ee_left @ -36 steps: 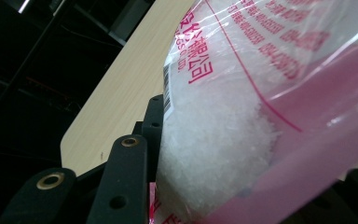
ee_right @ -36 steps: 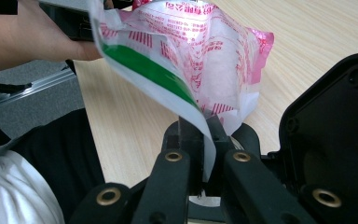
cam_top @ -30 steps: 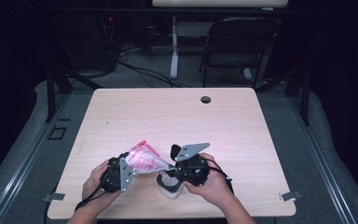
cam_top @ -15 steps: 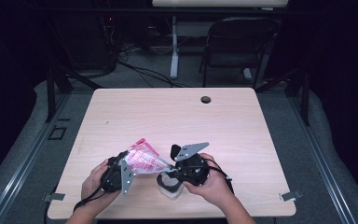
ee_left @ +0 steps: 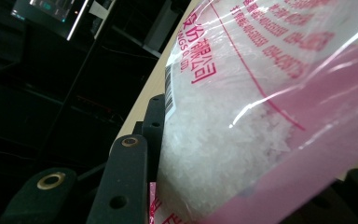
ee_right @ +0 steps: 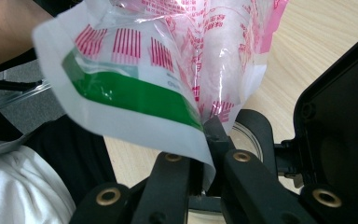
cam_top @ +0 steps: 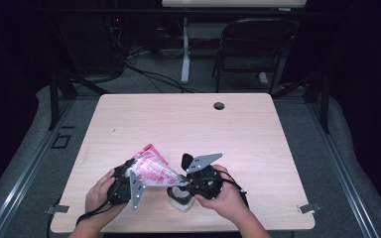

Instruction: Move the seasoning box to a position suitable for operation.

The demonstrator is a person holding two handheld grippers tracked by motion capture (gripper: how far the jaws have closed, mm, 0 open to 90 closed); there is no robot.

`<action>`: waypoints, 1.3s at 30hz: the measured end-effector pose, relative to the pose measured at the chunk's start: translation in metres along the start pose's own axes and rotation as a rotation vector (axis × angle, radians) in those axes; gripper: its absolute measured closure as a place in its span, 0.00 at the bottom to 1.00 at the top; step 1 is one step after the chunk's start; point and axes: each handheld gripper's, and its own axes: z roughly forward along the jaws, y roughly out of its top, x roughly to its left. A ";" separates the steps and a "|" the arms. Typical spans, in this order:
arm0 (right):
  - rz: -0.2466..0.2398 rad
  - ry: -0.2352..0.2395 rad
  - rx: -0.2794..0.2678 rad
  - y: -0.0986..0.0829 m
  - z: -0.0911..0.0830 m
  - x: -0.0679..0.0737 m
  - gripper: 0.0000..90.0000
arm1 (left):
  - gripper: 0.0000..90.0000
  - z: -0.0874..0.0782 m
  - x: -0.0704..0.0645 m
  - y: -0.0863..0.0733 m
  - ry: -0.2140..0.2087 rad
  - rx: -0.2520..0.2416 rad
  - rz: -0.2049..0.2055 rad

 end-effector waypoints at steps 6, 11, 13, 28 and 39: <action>0.006 0.001 -0.003 -0.002 0.000 0.000 1.00 | 0.74 -0.004 0.000 0.003 0.027 -0.009 0.023; 0.008 -0.001 0.002 -0.005 0.000 0.000 1.00 | 0.74 -0.007 0.002 0.007 0.044 -0.010 0.043; 0.011 -0.001 0.000 -0.006 0.001 0.000 1.00 | 0.74 -0.007 0.002 0.008 0.043 -0.015 0.035; 0.015 -0.021 0.020 -0.011 0.000 0.001 1.00 | 0.75 -0.010 0.003 0.015 0.070 -0.038 0.068; 0.019 -0.024 0.023 -0.014 0.001 0.001 1.00 | 0.75 -0.011 0.004 0.018 0.069 -0.048 0.091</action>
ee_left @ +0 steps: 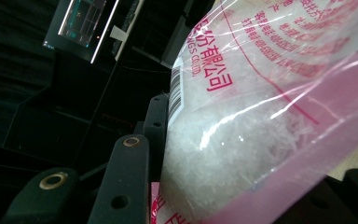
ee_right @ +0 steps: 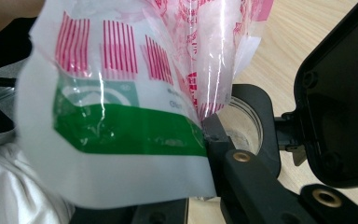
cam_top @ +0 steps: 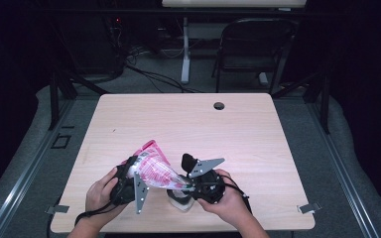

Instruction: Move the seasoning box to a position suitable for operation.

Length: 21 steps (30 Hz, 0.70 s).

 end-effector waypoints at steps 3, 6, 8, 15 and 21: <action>0.010 -0.003 -0.007 -0.001 0.000 0.000 1.00 | 0.75 0.000 0.000 0.001 -0.004 -0.001 0.009; 0.013 -0.005 -0.002 -0.002 0.000 -0.001 1.00 | 0.76 0.000 0.000 0.003 0.001 -0.004 0.024; 0.011 -0.008 0.005 -0.003 -0.001 -0.001 1.00 | 0.76 -0.001 0.000 0.004 0.003 -0.004 0.028; 0.012 -0.009 0.005 -0.003 0.000 -0.002 1.00 | 0.77 -0.003 0.000 0.005 0.012 0.002 0.045; 0.014 -0.011 0.010 -0.004 0.000 -0.003 1.00 | 0.77 -0.004 0.000 0.007 0.029 0.000 0.069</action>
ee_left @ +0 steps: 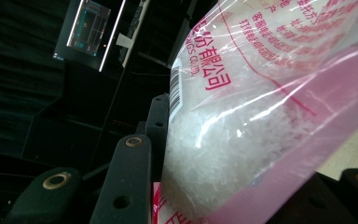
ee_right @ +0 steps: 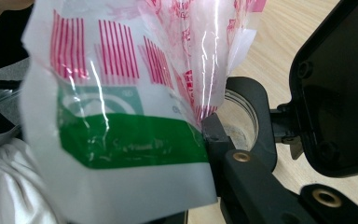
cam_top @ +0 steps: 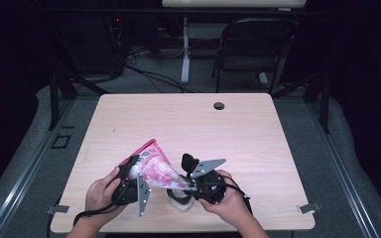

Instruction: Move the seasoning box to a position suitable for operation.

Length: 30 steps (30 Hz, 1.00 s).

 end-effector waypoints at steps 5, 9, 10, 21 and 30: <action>0.008 0.003 -0.011 -0.001 0.002 0.000 1.00 | 0.77 0.000 -0.001 0.000 0.013 -0.010 -0.002; 0.009 0.004 -0.006 0.000 0.003 0.001 1.00 | 0.77 -0.002 0.000 0.000 0.018 -0.003 0.013; 0.008 0.003 -0.005 0.000 0.002 0.001 1.00 | 0.77 -0.001 0.000 0.001 0.020 -0.010 0.007; 0.019 0.005 -0.010 -0.003 0.003 0.000 1.00 | 0.77 -0.004 0.001 0.004 0.037 -0.019 0.028; 0.026 -0.005 -0.008 -0.005 0.002 -0.001 1.00 | 0.77 -0.004 0.001 0.008 0.041 -0.034 0.032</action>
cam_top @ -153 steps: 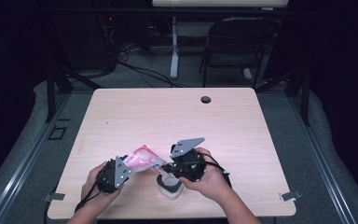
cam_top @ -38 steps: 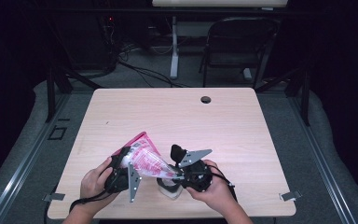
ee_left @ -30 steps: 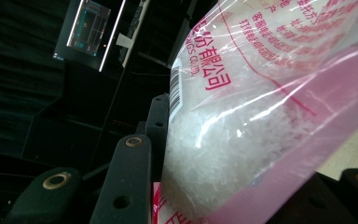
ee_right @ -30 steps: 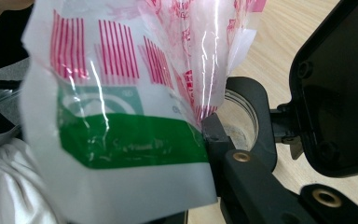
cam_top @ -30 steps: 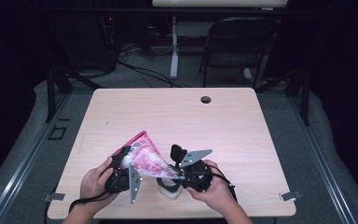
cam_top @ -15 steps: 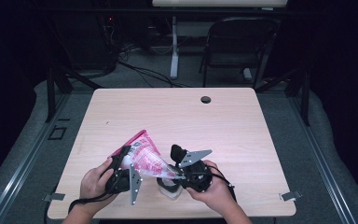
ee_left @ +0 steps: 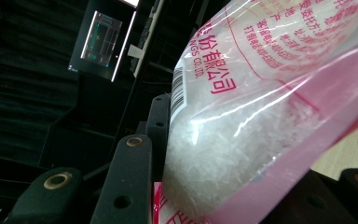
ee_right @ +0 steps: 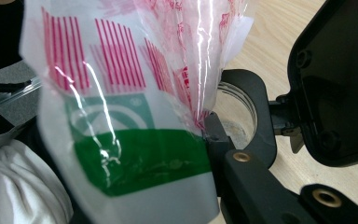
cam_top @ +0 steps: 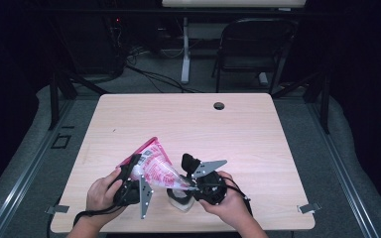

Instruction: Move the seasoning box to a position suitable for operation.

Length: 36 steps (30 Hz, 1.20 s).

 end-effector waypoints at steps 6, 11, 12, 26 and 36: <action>0.004 0.000 -0.005 -0.001 0.000 0.000 1.00 | 0.77 0.000 0.001 0.002 0.006 -0.008 0.002; 0.008 -0.003 -0.008 -0.001 0.001 0.000 1.00 | 0.77 -0.001 0.001 0.002 0.006 -0.010 -0.005; 0.008 -0.003 -0.007 -0.001 0.001 0.000 1.00 | 0.77 -0.001 0.001 0.002 0.012 -0.013 0.001; 0.008 -0.002 -0.002 -0.001 0.001 0.000 1.00 | 0.78 -0.002 0.002 0.003 0.013 -0.011 0.002; 0.005 -0.001 0.000 -0.001 0.001 0.000 1.00 | 0.78 -0.002 0.002 0.003 0.015 -0.020 -0.002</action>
